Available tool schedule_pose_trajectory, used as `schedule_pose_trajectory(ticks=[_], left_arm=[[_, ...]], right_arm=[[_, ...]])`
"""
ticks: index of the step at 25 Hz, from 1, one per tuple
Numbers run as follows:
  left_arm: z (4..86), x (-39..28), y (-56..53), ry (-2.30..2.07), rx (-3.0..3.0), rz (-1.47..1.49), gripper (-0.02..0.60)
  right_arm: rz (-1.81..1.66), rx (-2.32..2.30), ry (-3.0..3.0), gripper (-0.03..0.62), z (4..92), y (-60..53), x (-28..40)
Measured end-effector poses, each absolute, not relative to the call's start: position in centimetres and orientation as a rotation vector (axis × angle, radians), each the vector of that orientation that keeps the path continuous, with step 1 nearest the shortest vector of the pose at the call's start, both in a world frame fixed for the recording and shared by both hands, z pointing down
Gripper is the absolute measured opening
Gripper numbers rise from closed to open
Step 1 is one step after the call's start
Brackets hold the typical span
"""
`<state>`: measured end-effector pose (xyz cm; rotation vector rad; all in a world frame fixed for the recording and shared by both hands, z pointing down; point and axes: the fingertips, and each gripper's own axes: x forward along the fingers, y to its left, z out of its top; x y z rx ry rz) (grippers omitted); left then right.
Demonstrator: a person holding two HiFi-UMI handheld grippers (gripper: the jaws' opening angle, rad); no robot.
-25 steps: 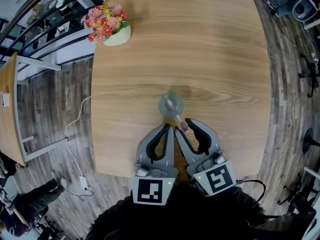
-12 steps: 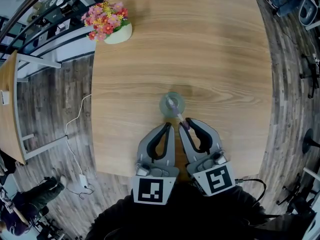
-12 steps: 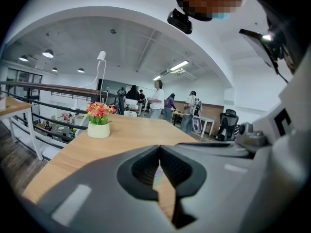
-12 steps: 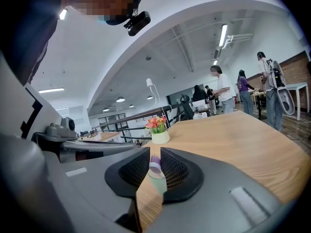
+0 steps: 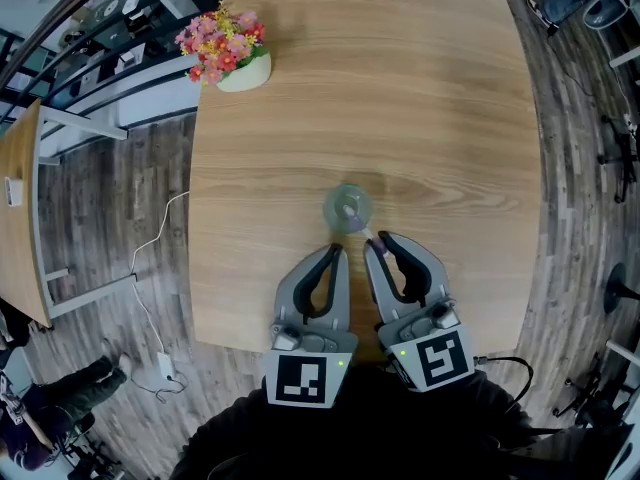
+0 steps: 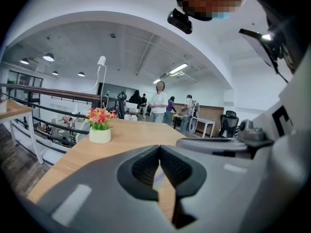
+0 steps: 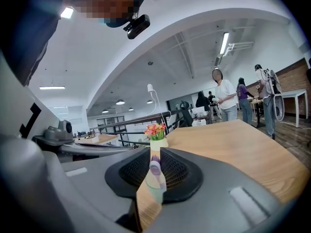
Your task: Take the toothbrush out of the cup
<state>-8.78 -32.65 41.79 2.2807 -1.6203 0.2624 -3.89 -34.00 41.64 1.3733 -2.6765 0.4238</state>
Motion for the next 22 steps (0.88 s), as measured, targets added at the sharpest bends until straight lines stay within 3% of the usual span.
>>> schedule_pose_trajectory(ticks=[22], left_arm=[[31.4,-8.7,-27.3,-1.662,2.505,0.065,0.008]], right_arm=[[0.073,1.518,-2.812,0.064,29.3,-28.0,-3.6]])
